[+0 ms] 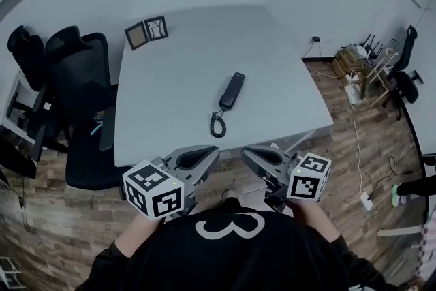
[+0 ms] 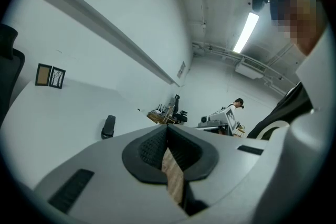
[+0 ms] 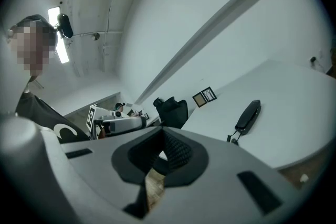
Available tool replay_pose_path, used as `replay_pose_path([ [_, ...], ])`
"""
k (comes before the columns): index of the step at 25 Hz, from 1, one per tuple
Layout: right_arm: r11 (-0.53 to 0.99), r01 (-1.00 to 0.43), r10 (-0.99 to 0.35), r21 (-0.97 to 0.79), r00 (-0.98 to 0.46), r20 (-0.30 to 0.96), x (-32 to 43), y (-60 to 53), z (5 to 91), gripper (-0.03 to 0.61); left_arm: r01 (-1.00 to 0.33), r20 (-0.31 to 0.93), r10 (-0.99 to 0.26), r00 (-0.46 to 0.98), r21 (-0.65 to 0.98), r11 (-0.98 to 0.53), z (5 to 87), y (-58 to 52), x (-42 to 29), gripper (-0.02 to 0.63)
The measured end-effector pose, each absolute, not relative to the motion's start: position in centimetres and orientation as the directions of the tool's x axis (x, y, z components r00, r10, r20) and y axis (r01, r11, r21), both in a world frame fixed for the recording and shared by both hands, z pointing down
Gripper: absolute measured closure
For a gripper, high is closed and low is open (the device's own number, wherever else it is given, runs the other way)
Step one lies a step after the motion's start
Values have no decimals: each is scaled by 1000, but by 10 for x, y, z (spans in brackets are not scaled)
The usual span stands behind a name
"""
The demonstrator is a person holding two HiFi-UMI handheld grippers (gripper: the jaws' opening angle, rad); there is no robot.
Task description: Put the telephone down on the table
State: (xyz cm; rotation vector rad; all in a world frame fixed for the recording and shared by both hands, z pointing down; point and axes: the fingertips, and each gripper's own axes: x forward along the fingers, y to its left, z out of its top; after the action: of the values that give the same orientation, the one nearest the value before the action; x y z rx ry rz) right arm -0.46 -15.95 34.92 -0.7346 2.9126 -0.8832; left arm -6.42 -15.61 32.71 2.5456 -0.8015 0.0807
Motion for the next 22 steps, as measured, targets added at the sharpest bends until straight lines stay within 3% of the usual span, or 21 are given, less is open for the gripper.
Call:
replay_pose_path([
  [22, 679, -534, -516, -504, -835, 191, -15, -90, 374, 569, -497, 167, -480, 862, 469, -730, 353, -92, -77, 601],
])
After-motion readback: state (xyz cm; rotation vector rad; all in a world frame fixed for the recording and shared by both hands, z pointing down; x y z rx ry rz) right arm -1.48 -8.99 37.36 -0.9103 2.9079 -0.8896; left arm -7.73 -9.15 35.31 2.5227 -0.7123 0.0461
